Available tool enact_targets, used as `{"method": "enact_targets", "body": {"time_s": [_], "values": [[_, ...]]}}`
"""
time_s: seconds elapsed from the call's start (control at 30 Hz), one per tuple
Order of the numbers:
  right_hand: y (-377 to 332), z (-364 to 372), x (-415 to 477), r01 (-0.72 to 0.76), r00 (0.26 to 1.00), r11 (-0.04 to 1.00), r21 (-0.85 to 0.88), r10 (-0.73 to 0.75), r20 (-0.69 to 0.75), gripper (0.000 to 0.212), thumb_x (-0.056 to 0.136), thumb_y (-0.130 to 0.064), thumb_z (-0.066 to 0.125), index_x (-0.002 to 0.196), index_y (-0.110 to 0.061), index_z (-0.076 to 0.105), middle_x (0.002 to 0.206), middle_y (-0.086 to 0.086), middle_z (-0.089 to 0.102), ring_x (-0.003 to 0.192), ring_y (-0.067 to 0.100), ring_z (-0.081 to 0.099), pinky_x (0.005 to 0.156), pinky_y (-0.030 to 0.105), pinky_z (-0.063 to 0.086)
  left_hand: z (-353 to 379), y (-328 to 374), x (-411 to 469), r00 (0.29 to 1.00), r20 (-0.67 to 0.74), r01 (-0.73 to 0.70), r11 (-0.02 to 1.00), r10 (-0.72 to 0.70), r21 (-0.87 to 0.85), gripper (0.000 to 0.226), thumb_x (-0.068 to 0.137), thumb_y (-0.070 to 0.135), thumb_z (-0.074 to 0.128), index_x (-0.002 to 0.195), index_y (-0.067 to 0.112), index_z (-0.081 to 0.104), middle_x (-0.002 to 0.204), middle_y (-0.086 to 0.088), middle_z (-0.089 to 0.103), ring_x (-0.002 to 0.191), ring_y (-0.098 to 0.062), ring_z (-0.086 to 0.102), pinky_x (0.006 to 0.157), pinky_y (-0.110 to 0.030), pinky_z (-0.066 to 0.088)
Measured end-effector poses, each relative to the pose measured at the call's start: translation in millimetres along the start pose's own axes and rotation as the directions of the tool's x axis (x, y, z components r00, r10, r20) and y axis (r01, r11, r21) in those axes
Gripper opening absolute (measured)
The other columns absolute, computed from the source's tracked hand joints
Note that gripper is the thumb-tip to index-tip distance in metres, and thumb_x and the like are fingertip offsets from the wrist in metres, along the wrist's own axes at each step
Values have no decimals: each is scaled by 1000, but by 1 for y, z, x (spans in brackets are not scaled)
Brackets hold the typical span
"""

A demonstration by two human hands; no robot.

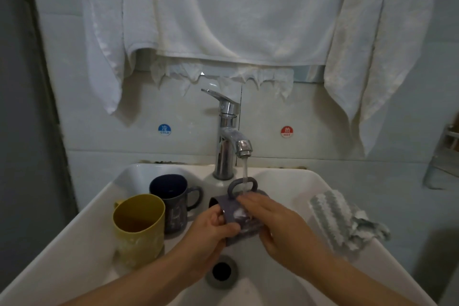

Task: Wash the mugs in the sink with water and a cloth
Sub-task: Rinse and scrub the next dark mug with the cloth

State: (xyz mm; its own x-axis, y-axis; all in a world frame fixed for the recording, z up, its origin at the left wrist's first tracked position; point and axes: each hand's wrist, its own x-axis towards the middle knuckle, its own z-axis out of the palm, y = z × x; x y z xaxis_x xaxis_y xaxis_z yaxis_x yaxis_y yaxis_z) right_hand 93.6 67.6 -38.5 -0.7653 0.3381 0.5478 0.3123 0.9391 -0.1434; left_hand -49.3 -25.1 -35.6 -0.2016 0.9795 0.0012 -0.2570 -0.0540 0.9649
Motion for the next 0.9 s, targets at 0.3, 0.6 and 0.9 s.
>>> {"method": "enact_targets", "body": {"time_s": [0.3,0.6,0.9], "values": [[-5,9,11,34,993,960,-279,-63,-96,77,48,-39,85,115,-13,59,109,0,65,100,16,45,77,27,53,6,5,-2,1000,-7,-26,998,26,54,38,87,-6,51,118,16,54,107,-4,71,101,-21,66,94,-39,50],[4,0,8,-271,921,910,315,340,-189,27,87,-16,64,111,-24,55,107,-12,53,98,3,51,77,6,39,-1,4,1,999,-38,14,998,-16,-57,41,86,-12,48,121,9,53,109,-8,70,103,-23,65,91,-37,50],[3,4,36,-587,724,323,742,620,303,39,84,-38,65,117,-21,53,111,5,64,95,18,64,78,29,55,4,6,-2,1000,-24,-7,993,4,-120,48,83,-15,50,121,13,52,107,-6,71,105,-25,64,88,-36,50]]}}
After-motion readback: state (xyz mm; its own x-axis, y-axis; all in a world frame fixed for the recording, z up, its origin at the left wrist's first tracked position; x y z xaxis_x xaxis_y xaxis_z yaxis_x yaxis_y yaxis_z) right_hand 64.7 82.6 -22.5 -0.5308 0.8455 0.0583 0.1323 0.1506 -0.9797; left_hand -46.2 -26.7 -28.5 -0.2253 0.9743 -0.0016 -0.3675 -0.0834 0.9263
